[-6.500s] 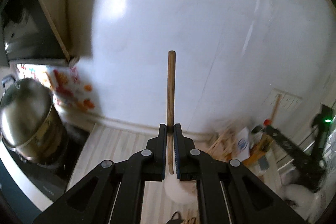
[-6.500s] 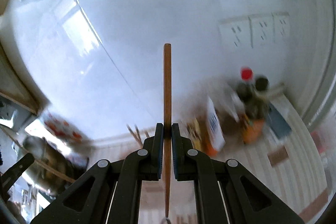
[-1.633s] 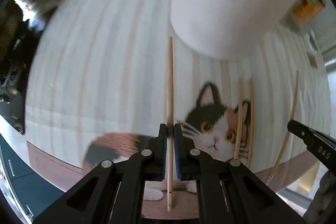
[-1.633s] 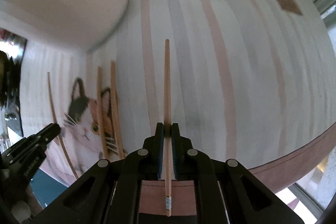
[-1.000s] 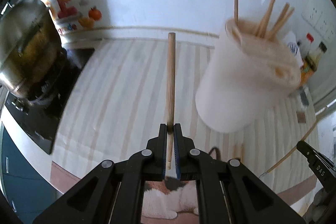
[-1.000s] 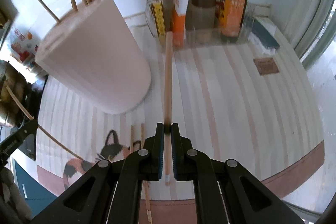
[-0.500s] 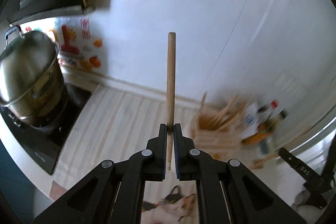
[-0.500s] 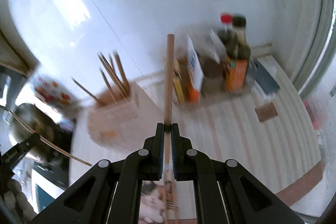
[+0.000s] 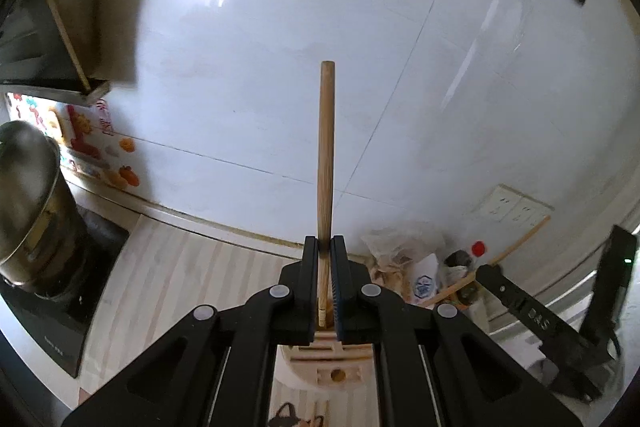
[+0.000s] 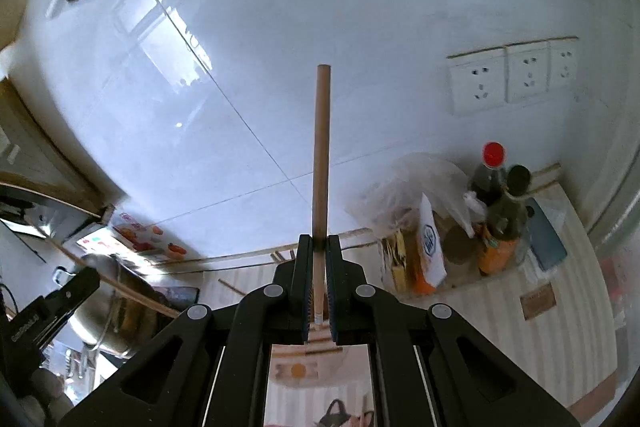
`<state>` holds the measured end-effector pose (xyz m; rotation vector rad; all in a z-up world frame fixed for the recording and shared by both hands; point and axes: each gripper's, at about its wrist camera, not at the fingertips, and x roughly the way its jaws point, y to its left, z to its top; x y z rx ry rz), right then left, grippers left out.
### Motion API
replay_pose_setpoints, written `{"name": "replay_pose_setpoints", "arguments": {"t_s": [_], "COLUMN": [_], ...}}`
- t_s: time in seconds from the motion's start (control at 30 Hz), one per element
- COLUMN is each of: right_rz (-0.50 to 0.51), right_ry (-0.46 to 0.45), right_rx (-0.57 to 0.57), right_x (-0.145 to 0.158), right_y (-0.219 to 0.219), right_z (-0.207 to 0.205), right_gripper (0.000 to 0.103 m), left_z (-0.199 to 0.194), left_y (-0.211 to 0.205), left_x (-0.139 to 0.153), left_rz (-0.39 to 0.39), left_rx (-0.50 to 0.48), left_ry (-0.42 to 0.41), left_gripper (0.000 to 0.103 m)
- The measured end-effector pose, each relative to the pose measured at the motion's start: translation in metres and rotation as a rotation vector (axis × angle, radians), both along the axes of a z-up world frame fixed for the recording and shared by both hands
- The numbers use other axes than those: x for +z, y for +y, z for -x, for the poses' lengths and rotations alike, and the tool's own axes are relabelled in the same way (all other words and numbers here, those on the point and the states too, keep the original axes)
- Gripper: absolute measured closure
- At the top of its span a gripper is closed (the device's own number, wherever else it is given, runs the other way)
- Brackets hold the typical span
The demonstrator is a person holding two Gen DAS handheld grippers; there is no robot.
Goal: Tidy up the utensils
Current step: 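Lift both chopsticks and carry them above the utensil holder, then open both grippers to drop the chopsticks into the holder, then move both grippers back down to the last chopsticks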
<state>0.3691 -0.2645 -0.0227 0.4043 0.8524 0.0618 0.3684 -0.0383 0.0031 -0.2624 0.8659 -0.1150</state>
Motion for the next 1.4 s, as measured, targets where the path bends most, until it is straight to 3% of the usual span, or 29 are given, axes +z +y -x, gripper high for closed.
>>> {"name": "replay_pose_setpoints", "arguments": {"t_s": [0.37,0.57,0.63,0.67,0.7,0.73,0.83,0.9,1.0,1.17,1.23,1.4], "right_rz": [0.05,0.036,0.022,0.019,0.024,0.031,0.039,0.046,0.057,0.061,0.081,0.149], "right_ry": [0.092,0.17,0.181,0.173,0.162,0.154,0.143,0.141,0.138,0.126,0.124,0.204], "right_rx": [0.041,0.088,0.088,0.08,0.068,0.057,0.024,0.005,-0.022,-0.049,-0.047,-0.02], "right_x": [-0.048,-0.07,-0.073,-0.072,-0.069,-0.066,-0.06,-0.057,-0.056,-0.064,-0.072,-0.114], "right_y": [0.02,0.023,0.021,0.019,0.017,0.015,0.006,0.001,-0.004,-0.007,-0.003,0.011], "right_z": [-0.042,-0.052,-0.052,-0.05,-0.047,-0.045,-0.035,-0.027,-0.009,0.026,0.039,0.07], "right_gripper": [0.096,0.096,0.089,0.082,0.063,0.053,0.052,0.052,0.046,0.032,0.024,0.024], "left_z": [-0.042,-0.034,-0.026,-0.024,-0.02,-0.017,-0.009,-0.003,0.006,0.028,0.04,0.074], "left_y": [-0.029,-0.035,-0.031,-0.029,-0.025,-0.018,-0.004,0.006,0.018,0.028,0.032,0.037], "left_x": [-0.057,-0.061,-0.055,-0.052,-0.049,-0.044,-0.037,-0.036,-0.039,-0.063,-0.084,-0.151], "left_rz": [-0.067,-0.072,-0.118,-0.128,-0.132,-0.134,-0.17,-0.198,-0.246,-0.303,-0.342,-0.392], "left_rx": [-0.049,-0.084,-0.066,-0.06,-0.052,-0.036,-0.001,0.025,0.055,0.056,0.073,0.051], "left_ry": [0.134,0.183,0.162,0.153,0.14,0.121,0.091,0.083,0.071,0.122,0.167,0.292], "left_gripper": [0.099,0.091,0.073,0.048,0.029,0.026,0.021,0.0,0.0,0.0,0.0,0.0]}}
